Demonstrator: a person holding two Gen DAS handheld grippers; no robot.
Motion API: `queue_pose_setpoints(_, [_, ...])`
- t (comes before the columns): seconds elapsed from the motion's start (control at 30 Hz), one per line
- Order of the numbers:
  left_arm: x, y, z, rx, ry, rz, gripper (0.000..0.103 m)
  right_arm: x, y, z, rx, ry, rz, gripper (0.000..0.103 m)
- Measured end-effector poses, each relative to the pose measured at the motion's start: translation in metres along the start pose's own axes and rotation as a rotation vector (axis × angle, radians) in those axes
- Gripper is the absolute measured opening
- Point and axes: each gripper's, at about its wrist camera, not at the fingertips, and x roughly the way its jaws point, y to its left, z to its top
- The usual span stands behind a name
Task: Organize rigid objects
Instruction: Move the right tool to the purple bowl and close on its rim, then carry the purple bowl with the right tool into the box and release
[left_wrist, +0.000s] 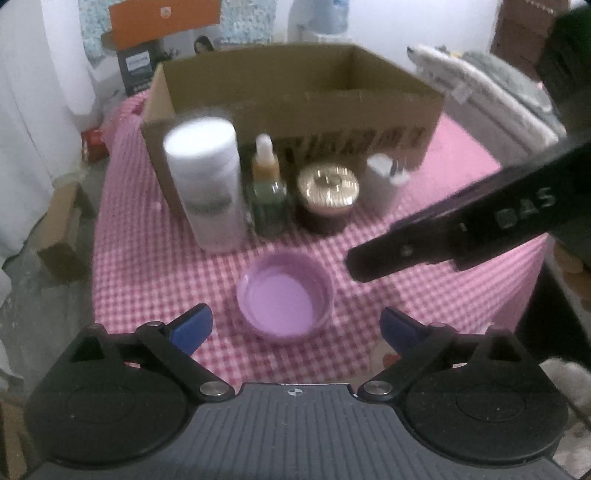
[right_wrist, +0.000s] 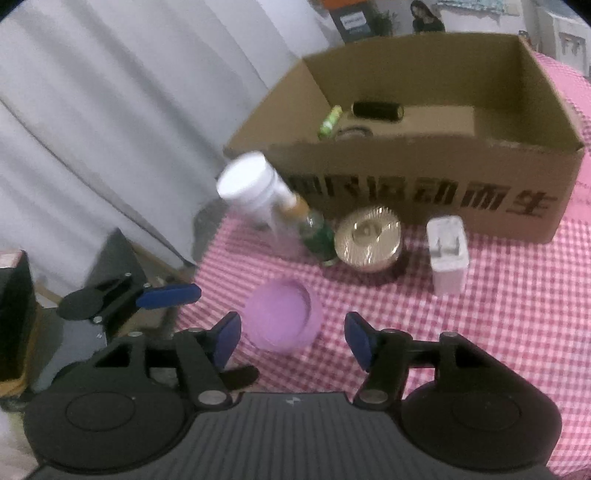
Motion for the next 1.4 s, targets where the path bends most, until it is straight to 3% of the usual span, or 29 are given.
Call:
queue_pose_setpoints(0.1, [0.01, -0.002, -0.004, 0.015, 0.008, 0.026, 0.097, 0.019, 0.004, -0.004, -0.031, 0.022, -0.048, 0.065])
queue_pose_setpoints(0.2, [0.018, -0.003, -0.007, 0.03, 0.01, 0.05, 0.088, 0.033, 0.007, -0.006, -0.048, 0.037, -0.038, 0.061])
queue_pose_setpoints(0.33, [0.027, -0.001, -0.007, 0.03, 0.018, 0.06, 0.071, 0.043, 0.009, -0.002, -0.068, 0.053, -0.04, 0.05])
queue_pose_setpoints(0.43, [0.03, -0.003, -0.007, 0.027, 0.02, 0.044, 0.068, 0.048, 0.007, 0.0, -0.061, 0.072, -0.035, 0.04])
queue_pose_setpoints(0.53, [0.029, -0.009, -0.005, 0.04, 0.005, 0.03, 0.067, 0.052, 0.001, 0.002, -0.04, 0.088, -0.028, 0.029])
queue_pose_setpoints(0.87, [0.03, -0.039, 0.001, 0.127, -0.005, -0.07, 0.068, 0.022, -0.027, -0.01, 0.017, 0.077, -0.079, 0.029])
queue_pose_setpoints(1.03, [0.03, -0.049, 0.0, 0.166, -0.013, -0.047, 0.082, 0.014, -0.033, -0.014, 0.014, 0.065, -0.091, 0.029])
queue_pose_setpoints(1.4, [0.046, -0.055, 0.008, 0.188, 0.019, -0.037, 0.081, 0.023, -0.038, -0.011, -0.01, 0.077, -0.095, 0.029])
